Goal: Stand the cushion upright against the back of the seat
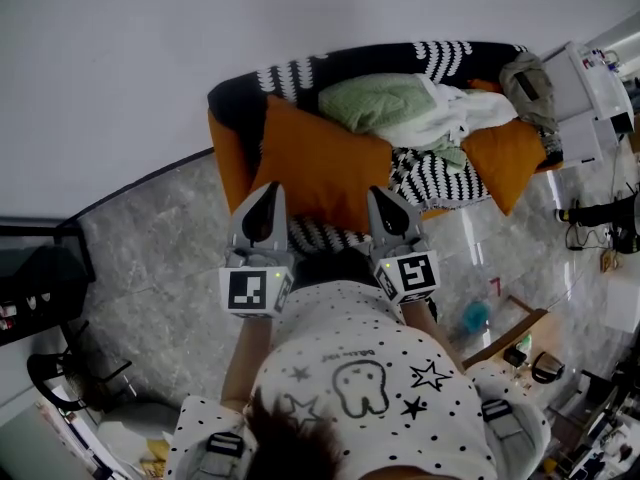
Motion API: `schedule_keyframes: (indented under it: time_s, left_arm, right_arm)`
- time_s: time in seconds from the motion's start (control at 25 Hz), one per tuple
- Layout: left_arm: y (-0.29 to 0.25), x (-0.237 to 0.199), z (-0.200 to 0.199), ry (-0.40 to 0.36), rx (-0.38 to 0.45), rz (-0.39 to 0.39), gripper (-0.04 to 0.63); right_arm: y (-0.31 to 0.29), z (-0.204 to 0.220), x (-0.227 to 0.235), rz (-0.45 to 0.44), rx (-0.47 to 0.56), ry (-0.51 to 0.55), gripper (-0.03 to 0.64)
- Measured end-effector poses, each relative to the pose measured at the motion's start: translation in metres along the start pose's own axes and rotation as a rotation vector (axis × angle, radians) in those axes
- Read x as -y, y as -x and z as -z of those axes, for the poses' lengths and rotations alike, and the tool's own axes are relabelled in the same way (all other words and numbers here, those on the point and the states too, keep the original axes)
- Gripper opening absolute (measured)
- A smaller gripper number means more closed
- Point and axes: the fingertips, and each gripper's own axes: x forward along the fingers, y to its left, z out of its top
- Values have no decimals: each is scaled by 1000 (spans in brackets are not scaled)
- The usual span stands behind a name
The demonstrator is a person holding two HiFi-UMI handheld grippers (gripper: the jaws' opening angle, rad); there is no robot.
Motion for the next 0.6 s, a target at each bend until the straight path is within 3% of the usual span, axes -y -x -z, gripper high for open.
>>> schedule_keyframes:
  time_s: [0.32, 0.6]
  left_arm:
    - [-11, 3, 6, 12, -5, -20, -3]
    - [-24, 14, -7, 21, 27, -80, -3]
  right_arm:
    - [-4, 1, 11, -8, -19, -4, -5]
    - [-27, -12, 26, -72, -14, 23, -5]
